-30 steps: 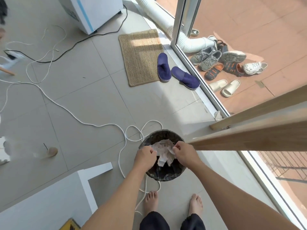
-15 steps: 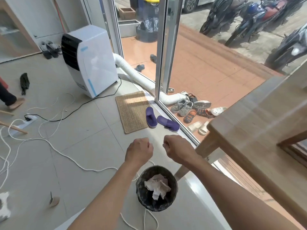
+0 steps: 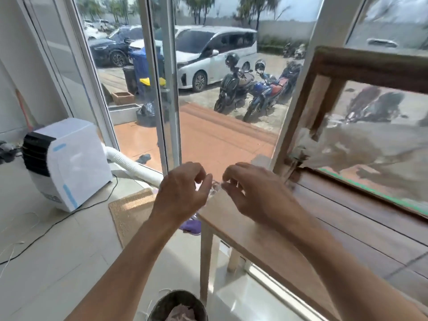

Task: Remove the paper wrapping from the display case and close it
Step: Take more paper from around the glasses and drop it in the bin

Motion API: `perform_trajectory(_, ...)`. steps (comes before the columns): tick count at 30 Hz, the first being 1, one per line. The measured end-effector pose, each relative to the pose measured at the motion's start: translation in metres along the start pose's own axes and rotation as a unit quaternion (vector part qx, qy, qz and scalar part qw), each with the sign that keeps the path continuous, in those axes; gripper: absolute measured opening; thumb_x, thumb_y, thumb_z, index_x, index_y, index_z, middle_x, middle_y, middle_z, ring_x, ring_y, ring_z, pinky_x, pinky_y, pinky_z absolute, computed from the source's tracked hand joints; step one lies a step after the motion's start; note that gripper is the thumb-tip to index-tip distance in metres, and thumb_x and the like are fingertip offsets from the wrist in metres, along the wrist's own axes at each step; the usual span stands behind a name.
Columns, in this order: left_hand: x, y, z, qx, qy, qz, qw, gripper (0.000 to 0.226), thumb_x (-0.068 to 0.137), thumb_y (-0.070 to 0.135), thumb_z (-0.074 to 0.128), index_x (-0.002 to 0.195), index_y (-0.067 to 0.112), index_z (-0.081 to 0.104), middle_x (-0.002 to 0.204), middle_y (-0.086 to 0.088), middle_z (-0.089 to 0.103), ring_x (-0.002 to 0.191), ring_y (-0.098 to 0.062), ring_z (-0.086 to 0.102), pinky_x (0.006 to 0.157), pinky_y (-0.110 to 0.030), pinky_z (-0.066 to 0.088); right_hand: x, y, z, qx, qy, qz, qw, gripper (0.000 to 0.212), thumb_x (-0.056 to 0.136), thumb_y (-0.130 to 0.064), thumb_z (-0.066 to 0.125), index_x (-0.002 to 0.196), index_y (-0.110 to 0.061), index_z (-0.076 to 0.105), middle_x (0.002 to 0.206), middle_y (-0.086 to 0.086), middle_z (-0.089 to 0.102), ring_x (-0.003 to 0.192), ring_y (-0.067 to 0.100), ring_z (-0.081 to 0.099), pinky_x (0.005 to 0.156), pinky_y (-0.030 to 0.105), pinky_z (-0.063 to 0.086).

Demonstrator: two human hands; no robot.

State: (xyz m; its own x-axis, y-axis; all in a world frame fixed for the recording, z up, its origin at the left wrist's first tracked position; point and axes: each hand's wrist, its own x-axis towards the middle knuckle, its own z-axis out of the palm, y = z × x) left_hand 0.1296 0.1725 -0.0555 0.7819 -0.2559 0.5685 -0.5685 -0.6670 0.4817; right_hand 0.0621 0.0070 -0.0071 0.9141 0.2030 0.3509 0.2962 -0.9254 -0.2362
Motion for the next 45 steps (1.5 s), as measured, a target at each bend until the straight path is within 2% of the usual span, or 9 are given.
perform_trajectory(8,0.030,0.122,0.030,-0.128,-0.024,0.169,0.977,0.014,0.086,0.026,0.059,0.078,0.015,0.061,0.072,0.005,0.058,0.065,-0.015,0.056,0.062,-0.037,0.049,-0.056,0.069,-0.091,-0.045,0.097,0.131,0.986,0.011,0.092,-0.029,0.051,0.083,-0.026,0.056,0.081,-0.010,0.056,0.078,0.016,0.055,0.070,0.038,0.048)
perform_trajectory(14,0.058,0.175,0.066,-0.132,-0.094,0.188,0.969,0.029,0.087,0.028,0.061,0.115,0.020,0.058,0.109,0.000,0.060,0.097,-0.018,0.059,0.085,-0.042,0.053,-0.079,0.112,-0.127,-0.099,0.122,0.304,0.940,0.025,0.092,-0.022,0.054,0.117,-0.025,0.058,0.126,-0.001,0.051,0.120,0.023,0.048,0.100,0.040,0.042)
perform_trajectory(19,0.081,0.206,0.095,-0.039,-0.159,0.208,0.964,0.058,0.087,0.034,0.061,0.139,0.024,0.037,0.141,-0.005,0.041,0.126,-0.023,0.042,0.098,-0.043,0.047,-0.080,0.138,-0.138,-0.134,0.070,0.374,0.915,0.066,0.077,0.003,0.059,0.137,-0.021,0.044,0.150,0.004,0.032,0.132,0.033,0.034,0.099,0.047,0.045)
perform_trajectory(22,0.092,0.214,0.111,-0.013,-0.174,0.216,0.961,0.069,0.085,0.036,0.063,0.145,0.024,0.032,0.148,-0.008,0.034,0.130,-0.030,0.037,0.101,-0.049,0.045,-0.077,0.152,-0.137,-0.163,0.031,0.384,0.908,0.066,0.081,0.000,0.054,0.141,-0.022,0.038,0.155,0.001,0.027,0.135,0.034,0.031,0.100,0.049,0.044)
perform_trajectory(25,0.099,0.212,0.124,-0.008,-0.207,0.210,0.955,0.063,0.087,0.040,0.058,0.144,0.022,0.038,0.143,-0.009,0.044,0.127,-0.030,0.042,0.101,-0.051,0.044,-0.075,0.157,-0.133,-0.169,-0.010,0.391,0.904,0.060,0.085,-0.003,0.049,0.141,-0.020,0.038,0.143,0.005,0.048,0.127,0.033,0.044,0.099,0.047,0.044)
perform_trajectory(30,0.101,0.207,0.126,-0.034,-0.216,0.227,0.949,0.028,0.093,0.032,0.056,0.104,0.011,0.071,0.099,-0.006,0.064,0.090,-0.017,0.054,0.080,-0.033,0.050,-0.076,0.158,-0.135,-0.170,-0.005,0.390,0.905,0.043,0.083,-0.002,0.050,0.125,-0.013,0.052,0.121,0.013,0.065,0.113,0.033,0.059,0.091,0.041,0.049)
perform_trajectory(35,0.102,0.208,0.118,-0.055,-0.207,0.197,0.957,0.011,0.091,0.013,0.061,0.101,0.010,0.062,0.105,-0.012,0.067,0.090,-0.022,0.061,0.070,-0.029,0.043,-0.072,0.158,-0.137,-0.186,0.001,0.417,0.890,0.026,0.084,-0.008,0.058,0.107,-0.011,0.070,0.119,0.013,0.053,0.115,0.032,0.048,0.094,0.042,0.046)
perform_trajectory(40,0.102,0.208,0.114,-0.054,-0.227,0.177,0.956,0.037,0.090,0.012,0.062,0.126,0.007,0.054,0.117,-0.015,0.066,0.100,-0.032,0.065,0.078,-0.035,0.053,-0.071,0.161,-0.134,-0.140,-0.004,0.390,0.910,0.017,0.082,-0.008,0.054,0.093,-0.010,0.067,0.103,0.010,0.066,0.093,0.029,0.061,0.082,0.037,0.054)
perform_trajectory(45,0.101,0.205,0.113,-0.045,-0.225,0.157,0.960,0.014,0.090,0.007,0.059,0.096,-0.001,0.069,0.097,-0.016,0.070,0.079,-0.024,0.061,0.064,-0.027,0.043,-0.072,0.155,-0.138,-0.092,-0.020,0.383,0.919,0.025,0.090,-0.019,0.048,0.112,-0.012,0.056,0.113,0.015,0.065,0.098,0.032,0.060,0.081,0.037,0.050)
